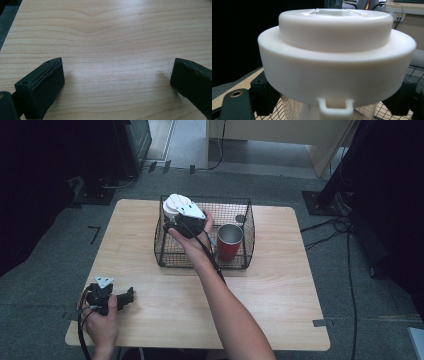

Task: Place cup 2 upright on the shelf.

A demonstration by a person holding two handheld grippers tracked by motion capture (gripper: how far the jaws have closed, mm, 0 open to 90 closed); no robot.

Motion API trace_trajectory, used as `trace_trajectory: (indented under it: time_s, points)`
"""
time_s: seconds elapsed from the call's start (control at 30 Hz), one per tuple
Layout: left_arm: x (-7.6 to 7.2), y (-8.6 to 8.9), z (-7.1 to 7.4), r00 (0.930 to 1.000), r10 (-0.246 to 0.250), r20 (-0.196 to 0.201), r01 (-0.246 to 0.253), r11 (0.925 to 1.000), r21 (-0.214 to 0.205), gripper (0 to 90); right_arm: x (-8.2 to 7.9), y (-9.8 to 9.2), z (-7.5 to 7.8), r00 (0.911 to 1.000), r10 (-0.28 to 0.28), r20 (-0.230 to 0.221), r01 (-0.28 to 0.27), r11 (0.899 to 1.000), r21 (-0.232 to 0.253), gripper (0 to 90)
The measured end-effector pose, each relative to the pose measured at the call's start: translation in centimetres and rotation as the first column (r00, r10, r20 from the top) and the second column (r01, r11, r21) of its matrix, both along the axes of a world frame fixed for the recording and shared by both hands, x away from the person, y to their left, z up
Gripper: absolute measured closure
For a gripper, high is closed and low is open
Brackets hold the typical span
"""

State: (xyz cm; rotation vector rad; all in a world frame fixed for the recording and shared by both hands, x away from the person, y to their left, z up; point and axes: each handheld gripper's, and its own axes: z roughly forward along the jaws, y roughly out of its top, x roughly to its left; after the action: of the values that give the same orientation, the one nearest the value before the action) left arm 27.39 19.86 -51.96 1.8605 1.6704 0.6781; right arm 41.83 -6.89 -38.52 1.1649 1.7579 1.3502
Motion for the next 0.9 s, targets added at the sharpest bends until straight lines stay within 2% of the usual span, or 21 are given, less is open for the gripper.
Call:
trace_trajectory:
  time_s: [0.2,0.33,0.43,0.53,0.7,0.9]
  points:
    - [0.0,0.0,0.0,1.0,-0.002,-0.002,0.002,1.0,0.003,0.0,1.8,0.1,-0.9,0.9993,0.031,0.02,-0.031,0.999,0.009,16.3]
    - [0.0,0.0,0.0,1.0,-0.002,-0.002,0.002,1.0,0.002,0.0,2.9,0.1,-1.8,0.9994,0.029,0.019,-0.03,0.999,0.041,16.3]
    - [0.0,0.0,0.0,1.0,-0.002,-0.002,0.002,1.0,0.003,0.0,3.5,0.2,-2.4,0.9993,0.031,0.021,-0.032,0.999,0.026,16.3]
    - [0.0,0.0,0.0,1.0,-0.002,-0.002,0.002,1.0,0.003,0.0,4.0,0.3,-2.8,0.9993,0.037,0.01,-0.038,0.999,0.016,16.3]
    - [0.0,0.0,0.0,1.0,-0.001,-0.002,0.001,1.0,0.002,0.0,4.7,0.2,-3.6,0.9993,0.024,-0.028,-0.022,0.998,0.062,16.2]
    - [0.0,0.0,0.0,1.0,-0.001,-0.001,0.001,1.0,0.002,0.0,5.4,0.1,-4.7,0.9979,0.03,-0.057,-0.029,1.0,0.01,16.2]
